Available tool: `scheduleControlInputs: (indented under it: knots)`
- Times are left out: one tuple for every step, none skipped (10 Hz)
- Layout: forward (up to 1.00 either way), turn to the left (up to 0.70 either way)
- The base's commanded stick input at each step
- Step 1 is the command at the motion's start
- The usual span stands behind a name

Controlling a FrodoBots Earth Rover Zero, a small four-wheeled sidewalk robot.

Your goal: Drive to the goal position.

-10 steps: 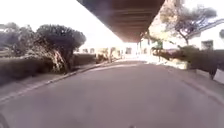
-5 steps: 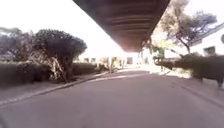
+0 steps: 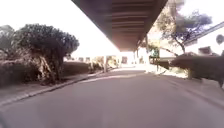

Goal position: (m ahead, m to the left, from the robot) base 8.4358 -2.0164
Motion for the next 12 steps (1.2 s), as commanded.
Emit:
scheduleControlInputs:
  knots:
    - [0.70, 0.00]
    - [0.70, 0.00]
    - [0.70, 0.00]
    - [0.70, 0.00]
    - [0.70, 0.00]
    - [0.70, 0.00]
    - [0.70, 0.00]
    - [0.70, 0.00]
    - [0.70, 0.00]
    - [0.70, 0.00]
    - [0.70, 0.00]
    - [0.70, 0.00]
